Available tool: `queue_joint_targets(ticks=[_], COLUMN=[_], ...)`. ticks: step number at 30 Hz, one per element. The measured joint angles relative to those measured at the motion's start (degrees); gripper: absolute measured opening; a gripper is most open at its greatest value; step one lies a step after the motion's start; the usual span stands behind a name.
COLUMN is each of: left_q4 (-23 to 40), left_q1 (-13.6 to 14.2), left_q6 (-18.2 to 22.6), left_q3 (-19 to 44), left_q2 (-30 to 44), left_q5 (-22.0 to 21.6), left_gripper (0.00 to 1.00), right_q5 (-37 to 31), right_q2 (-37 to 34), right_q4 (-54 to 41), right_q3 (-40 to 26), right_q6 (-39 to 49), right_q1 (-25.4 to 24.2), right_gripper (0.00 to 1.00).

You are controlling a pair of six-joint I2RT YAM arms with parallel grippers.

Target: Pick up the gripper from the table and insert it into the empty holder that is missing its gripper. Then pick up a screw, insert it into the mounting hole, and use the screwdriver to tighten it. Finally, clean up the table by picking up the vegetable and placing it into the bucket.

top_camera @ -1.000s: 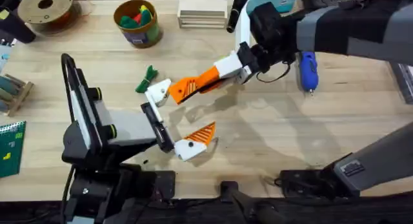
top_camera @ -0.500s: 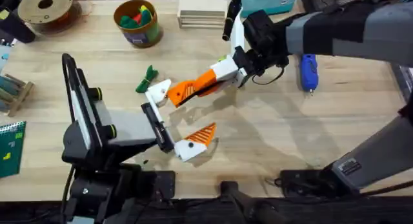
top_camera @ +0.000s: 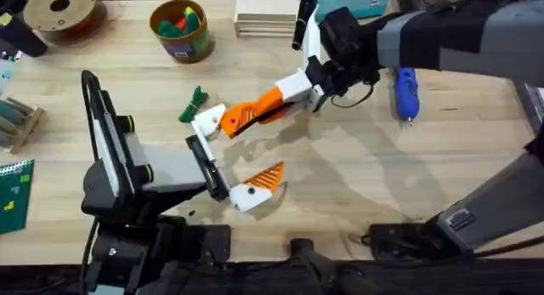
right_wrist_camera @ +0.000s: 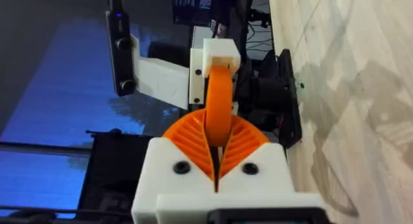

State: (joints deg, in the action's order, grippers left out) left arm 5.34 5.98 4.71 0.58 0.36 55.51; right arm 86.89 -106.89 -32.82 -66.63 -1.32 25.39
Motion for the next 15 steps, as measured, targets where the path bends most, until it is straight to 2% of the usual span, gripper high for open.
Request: queue_joint_targets(ticks=[15], left_q4=[0.0], left_q1=[0.0], left_q6=[0.2], left_q3=[0.0], left_q2=[0.0], left_q5=[-0.4], left_gripper=[0.995], right_q5=[-0.3], right_q2=[0.0], right_q4=[4.1], right_q3=[0.0], right_q6=[-0.7], right_q1=[2.7], right_gripper=[0.006])
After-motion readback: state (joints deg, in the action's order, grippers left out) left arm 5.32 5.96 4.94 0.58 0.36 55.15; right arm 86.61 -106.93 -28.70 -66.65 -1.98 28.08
